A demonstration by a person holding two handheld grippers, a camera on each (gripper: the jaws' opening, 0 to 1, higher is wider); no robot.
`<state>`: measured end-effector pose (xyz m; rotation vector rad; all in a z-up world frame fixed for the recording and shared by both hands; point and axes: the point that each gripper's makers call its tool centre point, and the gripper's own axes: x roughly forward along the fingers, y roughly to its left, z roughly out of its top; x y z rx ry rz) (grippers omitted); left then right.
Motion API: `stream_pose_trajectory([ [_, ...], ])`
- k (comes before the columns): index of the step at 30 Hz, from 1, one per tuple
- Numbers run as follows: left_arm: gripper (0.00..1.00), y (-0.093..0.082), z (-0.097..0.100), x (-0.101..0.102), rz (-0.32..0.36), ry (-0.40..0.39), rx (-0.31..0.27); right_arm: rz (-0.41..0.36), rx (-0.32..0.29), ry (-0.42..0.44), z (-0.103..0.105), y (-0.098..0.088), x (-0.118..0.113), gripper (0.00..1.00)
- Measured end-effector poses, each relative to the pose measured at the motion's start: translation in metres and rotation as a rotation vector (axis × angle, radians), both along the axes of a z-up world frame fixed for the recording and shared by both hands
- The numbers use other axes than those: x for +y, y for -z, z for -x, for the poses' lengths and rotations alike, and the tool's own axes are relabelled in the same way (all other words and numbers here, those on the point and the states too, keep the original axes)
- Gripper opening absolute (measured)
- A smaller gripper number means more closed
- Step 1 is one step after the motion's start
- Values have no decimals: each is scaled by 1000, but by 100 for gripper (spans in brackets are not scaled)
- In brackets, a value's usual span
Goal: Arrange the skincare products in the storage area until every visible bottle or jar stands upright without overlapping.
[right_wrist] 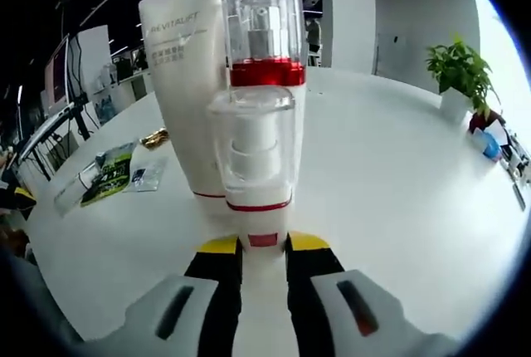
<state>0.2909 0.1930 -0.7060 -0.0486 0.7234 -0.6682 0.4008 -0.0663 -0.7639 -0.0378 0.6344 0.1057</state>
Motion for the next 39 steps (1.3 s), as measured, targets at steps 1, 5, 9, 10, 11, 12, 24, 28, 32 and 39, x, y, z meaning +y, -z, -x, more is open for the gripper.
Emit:
stream_pose_trajectory([
  [1, 83, 0, 0, 0, -1, 1, 1, 5, -3, 12, 1, 0, -1, 20],
  [5, 83, 1, 0, -1, -2, 3, 3, 4, -8, 68, 4, 0, -5, 20],
  [9, 83, 1, 1, -1, -3, 4, 3, 12, -7, 84, 5, 0, -3, 20],
  [10, 83, 1, 1, -1, -4, 5, 4, 18, -5, 85, 5, 0, -4, 20],
  [11, 83, 1, 1, -1, -5, 6, 3, 17, -5, 89, 5, 0, -4, 20],
  [12, 83, 1, 1, -1, -7, 7, 2, 16, -3, 99, 6, 1, -4, 20],
  [24, 83, 2, 2, -1, -12, 12, 3, 15, -6, 113, 6, 1, -3, 20],
  [28, 82, 2, 2, 0, -13, 12, 4, 22, -6, 110, 6, 1, -3, 20],
  [32, 82, 3, 2, -1, -14, 13, 5, 19, -4, 110, 6, 1, -3, 20],
  [39, 82, 3, 2, 0, -14, 12, 5, 2, 18, 106, 9, 7, 0, 24],
])
